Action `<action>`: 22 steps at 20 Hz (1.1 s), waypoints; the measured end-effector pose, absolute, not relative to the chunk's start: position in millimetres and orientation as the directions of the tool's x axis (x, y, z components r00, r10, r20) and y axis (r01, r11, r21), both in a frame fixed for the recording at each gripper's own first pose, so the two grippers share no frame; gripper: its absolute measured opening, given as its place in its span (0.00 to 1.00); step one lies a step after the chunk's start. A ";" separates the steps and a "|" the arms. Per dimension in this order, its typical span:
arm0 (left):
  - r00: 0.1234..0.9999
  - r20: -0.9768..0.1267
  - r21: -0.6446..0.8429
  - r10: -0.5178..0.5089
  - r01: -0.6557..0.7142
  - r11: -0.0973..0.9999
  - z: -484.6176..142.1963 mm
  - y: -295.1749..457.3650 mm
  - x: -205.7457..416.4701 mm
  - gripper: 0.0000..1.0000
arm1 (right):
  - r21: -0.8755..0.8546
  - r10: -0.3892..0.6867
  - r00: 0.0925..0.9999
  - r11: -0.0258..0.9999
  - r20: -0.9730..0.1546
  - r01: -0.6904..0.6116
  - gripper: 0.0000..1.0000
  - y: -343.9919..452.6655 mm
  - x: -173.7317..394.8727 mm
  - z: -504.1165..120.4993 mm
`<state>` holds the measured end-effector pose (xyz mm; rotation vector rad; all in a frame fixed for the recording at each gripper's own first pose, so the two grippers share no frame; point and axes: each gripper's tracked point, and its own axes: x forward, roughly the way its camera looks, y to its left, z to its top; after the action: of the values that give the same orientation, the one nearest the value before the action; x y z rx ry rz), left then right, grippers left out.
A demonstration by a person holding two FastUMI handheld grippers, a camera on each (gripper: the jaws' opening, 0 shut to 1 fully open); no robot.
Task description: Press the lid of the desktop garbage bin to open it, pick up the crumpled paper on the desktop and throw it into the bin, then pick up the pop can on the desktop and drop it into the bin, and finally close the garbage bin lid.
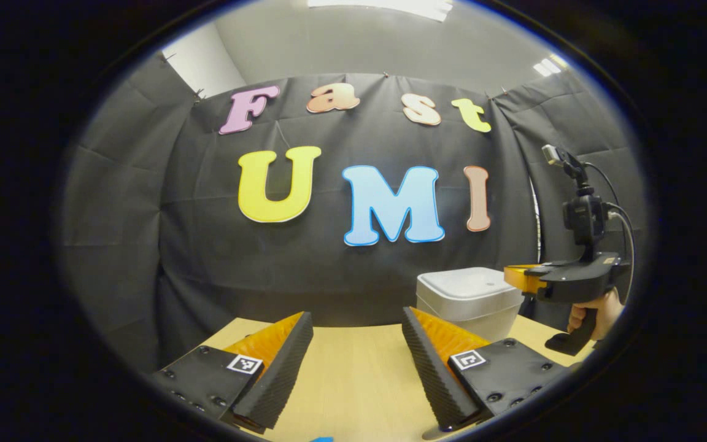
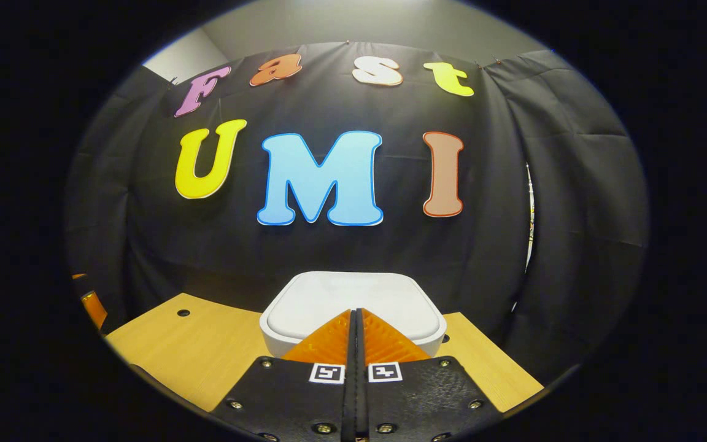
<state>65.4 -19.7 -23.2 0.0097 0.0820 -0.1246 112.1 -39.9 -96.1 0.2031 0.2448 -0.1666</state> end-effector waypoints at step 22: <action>0.994 -0.107 -0.006 -0.034 0.034 0.999 -30.1 -18.6 54.4 0.97 | 0.129 -0.075 0.962 0.985 -0.264 0.112 0.00 -40.1 129.4 -109.2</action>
<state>54.4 -18.6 -30.1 -0.0043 0.1070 -0.0340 129.4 -40.1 -109.2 0.1433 0.2617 -0.0949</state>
